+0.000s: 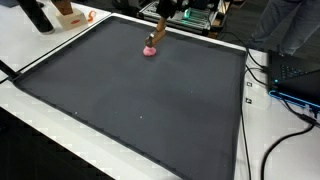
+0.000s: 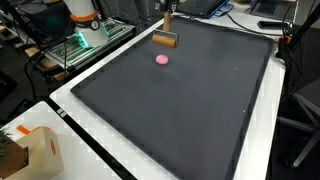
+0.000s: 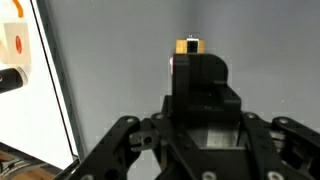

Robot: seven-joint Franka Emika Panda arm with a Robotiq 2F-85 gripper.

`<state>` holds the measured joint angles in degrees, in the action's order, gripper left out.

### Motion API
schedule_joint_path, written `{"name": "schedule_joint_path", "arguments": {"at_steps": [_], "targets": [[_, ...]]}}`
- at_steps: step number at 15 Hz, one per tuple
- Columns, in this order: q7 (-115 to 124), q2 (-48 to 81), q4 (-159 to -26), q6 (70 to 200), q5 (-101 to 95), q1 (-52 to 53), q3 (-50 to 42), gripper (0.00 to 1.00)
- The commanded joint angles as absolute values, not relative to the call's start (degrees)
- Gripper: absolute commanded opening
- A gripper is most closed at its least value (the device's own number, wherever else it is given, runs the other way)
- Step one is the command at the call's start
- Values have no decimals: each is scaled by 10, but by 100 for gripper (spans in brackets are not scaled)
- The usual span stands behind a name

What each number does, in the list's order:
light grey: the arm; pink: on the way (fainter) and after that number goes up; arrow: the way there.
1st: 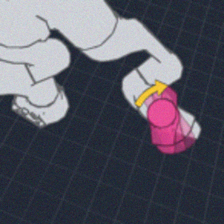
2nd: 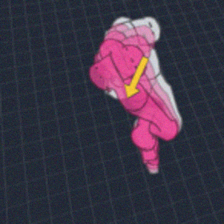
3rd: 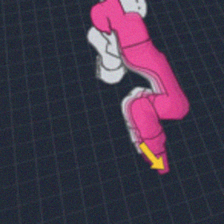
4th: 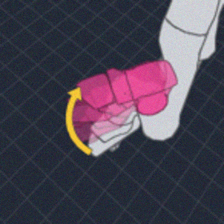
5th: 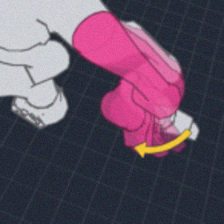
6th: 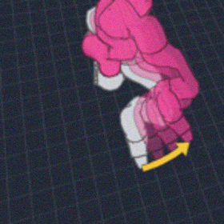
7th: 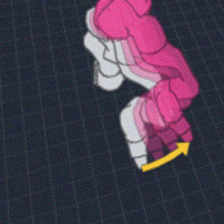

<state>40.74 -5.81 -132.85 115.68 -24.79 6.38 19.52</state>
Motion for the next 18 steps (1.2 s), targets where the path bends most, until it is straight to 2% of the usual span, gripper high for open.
{"name": "schedule_joint_path", "arguments": {"at_steps": [1, 18], "targets": [[431, -8, -1282, 1114, -262, 89, 184, 24], [423, 97, -1203, 1116, -245, 140, 131, 24]]}}
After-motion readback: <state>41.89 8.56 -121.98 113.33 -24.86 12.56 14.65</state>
